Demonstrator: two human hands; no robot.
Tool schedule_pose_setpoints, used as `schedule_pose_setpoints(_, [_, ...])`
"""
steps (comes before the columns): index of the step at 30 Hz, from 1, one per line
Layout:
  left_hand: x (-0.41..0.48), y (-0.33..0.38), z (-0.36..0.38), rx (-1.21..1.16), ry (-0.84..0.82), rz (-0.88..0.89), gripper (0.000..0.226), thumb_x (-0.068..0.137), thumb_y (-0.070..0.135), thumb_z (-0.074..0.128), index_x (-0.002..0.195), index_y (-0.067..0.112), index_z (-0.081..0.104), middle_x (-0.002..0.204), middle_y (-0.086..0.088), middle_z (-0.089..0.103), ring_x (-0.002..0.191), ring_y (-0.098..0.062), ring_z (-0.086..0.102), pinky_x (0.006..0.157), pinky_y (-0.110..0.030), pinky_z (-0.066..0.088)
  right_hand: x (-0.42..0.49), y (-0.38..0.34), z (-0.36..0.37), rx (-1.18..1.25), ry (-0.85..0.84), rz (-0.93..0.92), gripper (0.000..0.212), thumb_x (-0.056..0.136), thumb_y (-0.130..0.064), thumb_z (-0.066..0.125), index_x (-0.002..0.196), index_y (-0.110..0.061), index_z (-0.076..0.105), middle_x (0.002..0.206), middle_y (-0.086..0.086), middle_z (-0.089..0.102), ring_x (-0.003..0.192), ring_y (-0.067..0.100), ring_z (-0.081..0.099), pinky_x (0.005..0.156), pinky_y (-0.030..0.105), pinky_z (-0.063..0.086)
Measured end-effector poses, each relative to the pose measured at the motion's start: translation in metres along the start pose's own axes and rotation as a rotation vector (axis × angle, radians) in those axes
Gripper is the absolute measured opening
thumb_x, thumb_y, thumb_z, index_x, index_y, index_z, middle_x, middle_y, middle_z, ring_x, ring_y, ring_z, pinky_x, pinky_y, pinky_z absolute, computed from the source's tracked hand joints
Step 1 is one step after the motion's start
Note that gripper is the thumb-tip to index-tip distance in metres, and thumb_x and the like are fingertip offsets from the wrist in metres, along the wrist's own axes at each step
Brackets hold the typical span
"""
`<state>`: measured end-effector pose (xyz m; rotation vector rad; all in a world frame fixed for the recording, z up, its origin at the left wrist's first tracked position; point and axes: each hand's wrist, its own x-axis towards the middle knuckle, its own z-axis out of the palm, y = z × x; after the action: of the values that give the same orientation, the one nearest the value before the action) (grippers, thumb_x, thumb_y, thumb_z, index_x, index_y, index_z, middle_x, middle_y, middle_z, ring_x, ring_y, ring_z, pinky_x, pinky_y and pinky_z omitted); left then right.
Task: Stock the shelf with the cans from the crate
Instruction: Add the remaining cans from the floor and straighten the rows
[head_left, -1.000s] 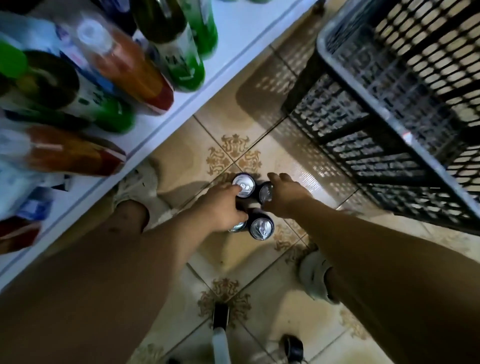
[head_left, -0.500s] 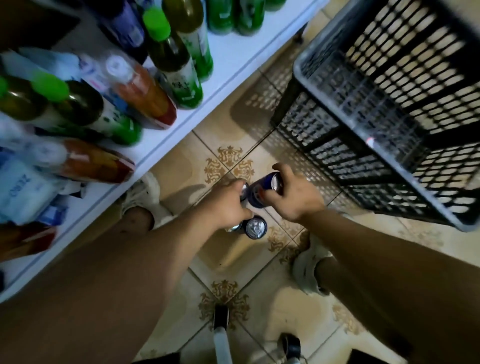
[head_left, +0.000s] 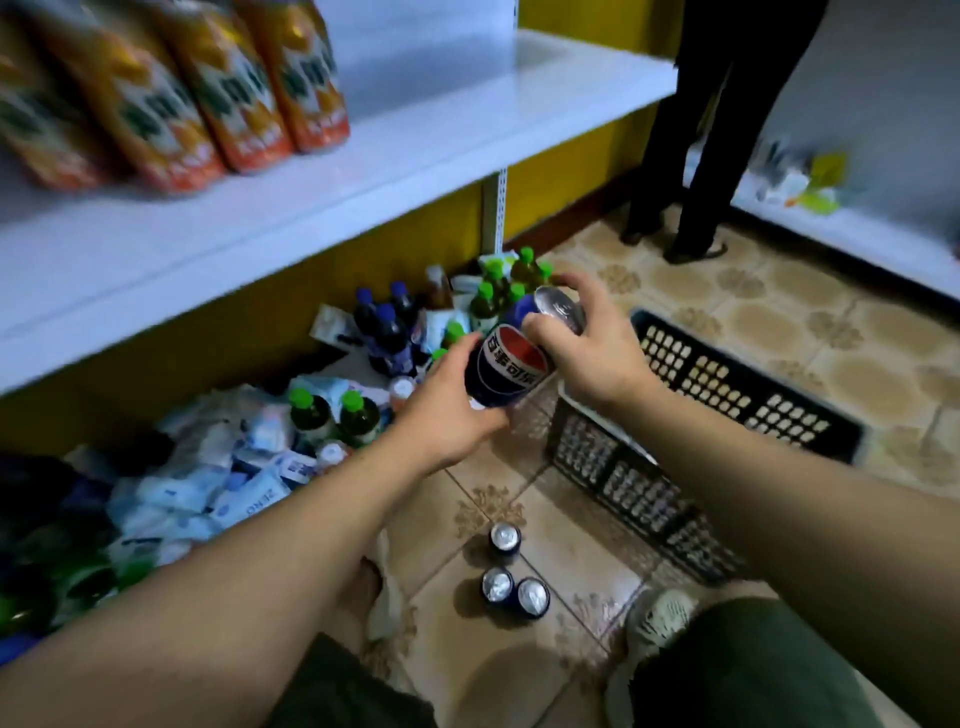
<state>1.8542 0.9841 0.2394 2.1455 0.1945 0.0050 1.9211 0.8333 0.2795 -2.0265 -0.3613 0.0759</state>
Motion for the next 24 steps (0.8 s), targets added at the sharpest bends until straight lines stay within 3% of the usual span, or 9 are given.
schedule_pose_setpoints(3, [-0.028, 0.033, -0.045, -0.058, 0.106, 0.056, 0.071, 0.07, 0.014, 0.08, 0.124, 0.033, 0.039, 0.123, 0.006, 0.055, 0.117, -0.015, 0.054, 0.098, -0.038, 0.046, -0.007, -0.064, 0.0, 0.071, 0.036, -0.106, 0.055, 0.083, -0.042, 0.066, 0.132, -0.028, 0.046, 0.114, -0.004, 0.056, 0.101, 0.016, 0.059, 0.074, 0.023, 0.049])
schedule_pose_setpoints(7, [-0.069, 0.058, -0.103, -0.107, 0.229, 0.099, 0.07, 0.069, 0.011, 0.081, 0.123, 0.029, 0.041, 0.117, 0.006, 0.059, 0.111, -0.014, 0.057, 0.095, -0.037, 0.048, -0.021, -0.14, 0.015, 0.152, 0.015, -0.192, 0.051, 0.084, -0.045, 0.064, 0.129, -0.031, 0.046, 0.115, 0.0, 0.057, 0.099, 0.019, 0.06, 0.072, 0.028, 0.05])
schedule_pose_setpoints(11, [-0.11, 0.061, -0.151, -0.127, 0.299, 0.092, 0.073, 0.073, 0.005, 0.078, 0.129, 0.025, 0.036, 0.101, 0.021, 0.053, 0.097, 0.002, 0.056, 0.078, -0.008, 0.044, -0.034, -0.195, 0.046, 0.206, -0.045, -0.251, 0.055, 0.08, -0.05, 0.065, 0.128, -0.031, 0.047, 0.112, 0.0, 0.057, 0.099, 0.02, 0.061, 0.081, 0.037, 0.054])
schedule_pose_setpoints(12, [-0.122, 0.059, -0.164, -0.107, 0.324, 0.086, 0.074, 0.073, 0.006, 0.078, 0.131, 0.023, 0.036, 0.102, 0.019, 0.054, 0.099, 0.002, 0.057, 0.079, -0.008, 0.044, -0.038, -0.209, 0.056, 0.212, -0.067, -0.274, 0.057, 0.08, -0.051, 0.065, 0.129, -0.03, 0.046, 0.113, 0.0, 0.056, 0.1, 0.021, 0.06, 0.083, 0.037, 0.053])
schedule_pose_setpoints(15, [-0.151, 0.044, -0.201, -0.017, 0.383, 0.019, 0.086, 0.067, 0.021, 0.084, 0.138, 0.026, 0.035, 0.123, 0.008, 0.056, 0.119, -0.01, 0.053, 0.1, -0.032, 0.045, -0.049, -0.241, 0.086, 0.208, -0.125, -0.325, 0.059, 0.081, -0.05, 0.066, 0.132, -0.028, 0.046, 0.112, -0.003, 0.051, 0.101, 0.019, 0.057, 0.079, 0.032, 0.051])
schedule_pose_setpoints(16, [-0.159, 0.038, -0.211, 0.023, 0.389, -0.003, 0.089, 0.067, 0.025, 0.084, 0.14, 0.027, 0.033, 0.131, 0.006, 0.053, 0.124, -0.011, 0.048, 0.104, -0.035, 0.042, -0.051, -0.249, 0.095, 0.209, -0.146, -0.335, 0.059, 0.081, -0.049, 0.066, 0.132, -0.027, 0.047, 0.111, -0.004, 0.051, 0.1, 0.017, 0.057, 0.076, 0.03, 0.049])
schedule_pose_setpoints(20, [-0.189, 0.012, -0.257, 0.227, 0.44, -0.144, 0.097, 0.073, 0.036, 0.079, 0.149, 0.025, 0.02, 0.152, -0.002, 0.034, 0.138, -0.016, 0.034, 0.105, -0.029, 0.034, -0.058, -0.277, 0.136, 0.224, -0.255, -0.353, 0.056, 0.082, -0.048, 0.067, 0.13, -0.025, 0.048, 0.109, -0.006, 0.051, 0.101, 0.017, 0.057, 0.077, 0.03, 0.05])
schedule_pose_setpoints(24, [-0.212, -0.024, -0.305, 0.44, 0.483, -0.327, 0.081, 0.084, 0.047, 0.065, 0.149, 0.023, 0.024, 0.156, 0.0, 0.025, 0.14, -0.018, 0.029, 0.11, -0.03, 0.028, -0.053, -0.297, 0.175, 0.218, -0.349, -0.332, 0.06, 0.08, -0.048, 0.068, 0.131, -0.025, 0.046, 0.113, -0.006, 0.052, 0.106, 0.019, 0.055, 0.087, 0.038, 0.054])
